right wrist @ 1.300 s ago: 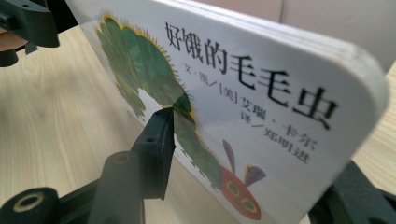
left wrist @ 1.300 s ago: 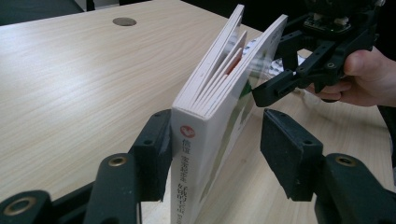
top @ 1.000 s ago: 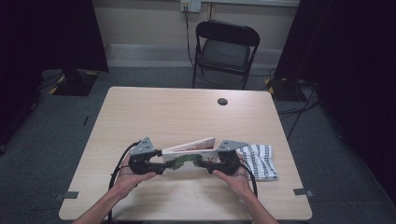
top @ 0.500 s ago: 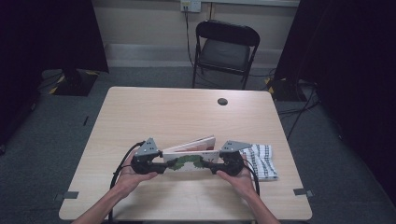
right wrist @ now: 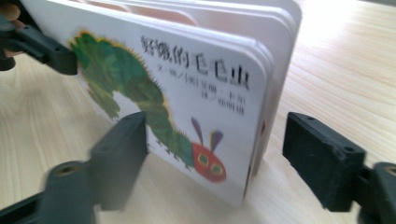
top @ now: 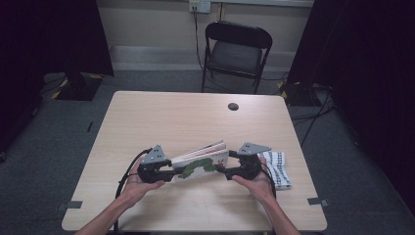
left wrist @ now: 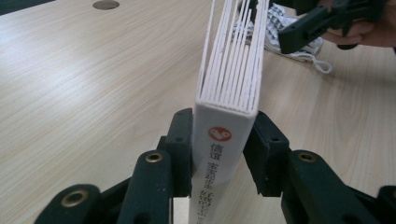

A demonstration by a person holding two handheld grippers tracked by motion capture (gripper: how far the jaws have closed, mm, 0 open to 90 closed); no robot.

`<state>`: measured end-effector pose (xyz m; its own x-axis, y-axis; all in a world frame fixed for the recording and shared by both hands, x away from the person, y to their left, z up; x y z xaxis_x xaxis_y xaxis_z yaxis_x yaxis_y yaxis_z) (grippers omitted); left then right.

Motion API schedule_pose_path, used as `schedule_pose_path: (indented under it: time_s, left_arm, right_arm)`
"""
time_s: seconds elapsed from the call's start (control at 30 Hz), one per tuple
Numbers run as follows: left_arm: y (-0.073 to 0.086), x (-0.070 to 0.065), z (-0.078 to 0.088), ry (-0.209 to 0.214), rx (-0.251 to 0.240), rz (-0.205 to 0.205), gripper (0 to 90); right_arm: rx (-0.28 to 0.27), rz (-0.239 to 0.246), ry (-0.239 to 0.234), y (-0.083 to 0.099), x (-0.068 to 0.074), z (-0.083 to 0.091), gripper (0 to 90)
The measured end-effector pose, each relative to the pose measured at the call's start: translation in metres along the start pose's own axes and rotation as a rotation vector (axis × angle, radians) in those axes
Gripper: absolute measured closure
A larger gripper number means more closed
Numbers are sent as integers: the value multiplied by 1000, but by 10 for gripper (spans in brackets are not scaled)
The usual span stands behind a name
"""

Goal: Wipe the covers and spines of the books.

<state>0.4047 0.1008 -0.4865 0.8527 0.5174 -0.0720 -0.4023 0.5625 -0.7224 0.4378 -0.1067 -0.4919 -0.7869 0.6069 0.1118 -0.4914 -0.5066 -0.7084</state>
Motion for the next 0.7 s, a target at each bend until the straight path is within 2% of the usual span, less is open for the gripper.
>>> schedule_pose_path:
  time_s: [0.1,0.17,0.27,0.37,0.47,0.7]
  left_arm:
    - [0,-1,0,7,0,-12,669]
    - [0,-1,0,10,1,-14,675]
    - [0,-2,0,19,-1,-15,692]
    - [1,-4,0,24,5,-28,711]
    - [1,-4,1,24,9,-32,727]
    - [3,-2,4,24,5,-8,731]
  right_arm:
    - [-14,4,-21,-7,-4,-6,191]
    - [5,5,-24,-8,-6,-12,172]
    - [1,-12,-51,-11,-9,-17,151]
    - [-8,2,-70,-16,-7,-20,144]
    - [-8,12,-52,-18,-4,-25,137]
    - [-2,41,5,-15,1,-21,243]
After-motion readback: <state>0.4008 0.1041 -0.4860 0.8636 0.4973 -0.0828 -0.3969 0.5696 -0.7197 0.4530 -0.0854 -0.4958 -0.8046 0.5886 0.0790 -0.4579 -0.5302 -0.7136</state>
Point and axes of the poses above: each handheld gripper's, and its own axes: z roughly backward along the jaws, y roughly out of its underside, x roughly to its left, the point moved 8 cm from there along -z, roughly forward along the jaws, and after that the axes turned 14 degrees about x, right-handed, at the moved point
